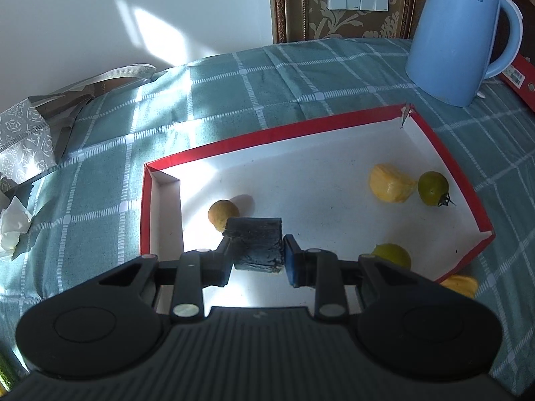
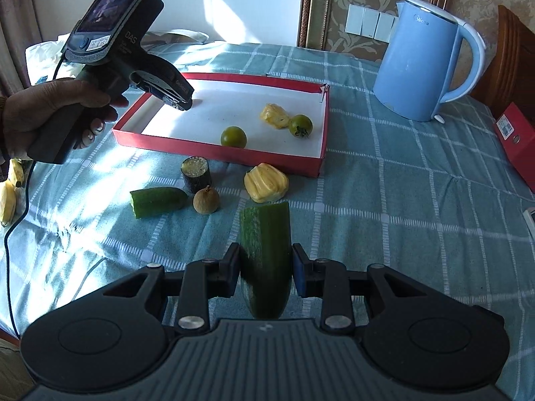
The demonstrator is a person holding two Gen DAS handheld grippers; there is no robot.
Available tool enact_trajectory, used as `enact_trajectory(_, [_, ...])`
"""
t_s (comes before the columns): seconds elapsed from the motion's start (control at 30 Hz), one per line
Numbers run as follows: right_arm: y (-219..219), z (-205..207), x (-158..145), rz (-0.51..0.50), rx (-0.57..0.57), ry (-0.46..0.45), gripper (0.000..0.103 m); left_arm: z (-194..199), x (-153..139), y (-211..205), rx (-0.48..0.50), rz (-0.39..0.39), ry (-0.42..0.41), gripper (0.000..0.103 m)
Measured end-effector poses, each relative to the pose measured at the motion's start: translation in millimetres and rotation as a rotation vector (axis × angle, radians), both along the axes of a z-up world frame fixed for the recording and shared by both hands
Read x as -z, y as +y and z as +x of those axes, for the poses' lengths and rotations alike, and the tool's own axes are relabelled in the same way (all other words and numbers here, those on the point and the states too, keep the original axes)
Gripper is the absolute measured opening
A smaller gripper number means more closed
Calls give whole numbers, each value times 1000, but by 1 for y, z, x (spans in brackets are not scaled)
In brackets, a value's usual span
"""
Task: Organize fruits
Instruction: 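Lower the dark chunk into the tray and open the left gripper while the right lifts the cucumber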
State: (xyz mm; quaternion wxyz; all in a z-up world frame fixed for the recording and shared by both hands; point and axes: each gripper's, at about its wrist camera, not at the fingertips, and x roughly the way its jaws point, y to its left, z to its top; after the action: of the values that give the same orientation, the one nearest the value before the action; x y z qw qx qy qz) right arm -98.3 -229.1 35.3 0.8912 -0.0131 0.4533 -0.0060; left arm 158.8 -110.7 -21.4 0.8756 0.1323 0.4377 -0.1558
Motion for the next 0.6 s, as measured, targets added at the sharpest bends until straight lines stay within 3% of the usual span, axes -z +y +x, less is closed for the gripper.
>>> enact_trajectory(0.6, [-4,-9,0,-16,35,23,31,32,19,-18,-4,48,8,32])
